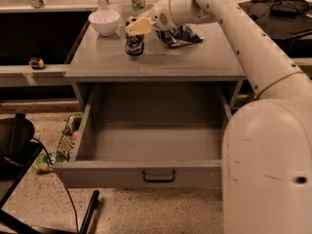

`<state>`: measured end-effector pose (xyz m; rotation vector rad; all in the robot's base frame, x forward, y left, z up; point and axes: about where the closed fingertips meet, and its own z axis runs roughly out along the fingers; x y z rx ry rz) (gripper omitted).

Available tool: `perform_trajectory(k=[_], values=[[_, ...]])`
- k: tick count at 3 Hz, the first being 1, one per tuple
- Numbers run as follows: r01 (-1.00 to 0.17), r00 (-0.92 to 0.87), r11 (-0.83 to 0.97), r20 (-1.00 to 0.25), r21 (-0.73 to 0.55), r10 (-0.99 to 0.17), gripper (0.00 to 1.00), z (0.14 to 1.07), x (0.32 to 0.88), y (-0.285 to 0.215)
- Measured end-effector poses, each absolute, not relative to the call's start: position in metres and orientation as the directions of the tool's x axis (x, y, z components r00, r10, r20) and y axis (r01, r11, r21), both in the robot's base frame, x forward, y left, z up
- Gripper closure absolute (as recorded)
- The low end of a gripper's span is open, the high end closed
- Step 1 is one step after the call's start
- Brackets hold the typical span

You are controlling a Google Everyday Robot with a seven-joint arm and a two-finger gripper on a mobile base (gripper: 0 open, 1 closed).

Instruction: Pick pepsi can from top drawer and place on counter

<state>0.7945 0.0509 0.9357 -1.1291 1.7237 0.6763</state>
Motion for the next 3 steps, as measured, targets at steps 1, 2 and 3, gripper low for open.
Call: perform_trajectory(k=[1, 2, 3], values=[[-0.904, -0.176, 0.428, -0.9, -0.013, -0.399, 0.58, 0.9239, 0.8063, 0.0525], [-0.904, -0.193, 0.428, -0.889, -0.004, -0.416, 0.35, 0.9177, 0.8122, 0.0544], [-0.905, -0.201, 0.426, -0.88, -0.001, -0.429, 0.12, 0.9141, 0.8158, 0.056]])
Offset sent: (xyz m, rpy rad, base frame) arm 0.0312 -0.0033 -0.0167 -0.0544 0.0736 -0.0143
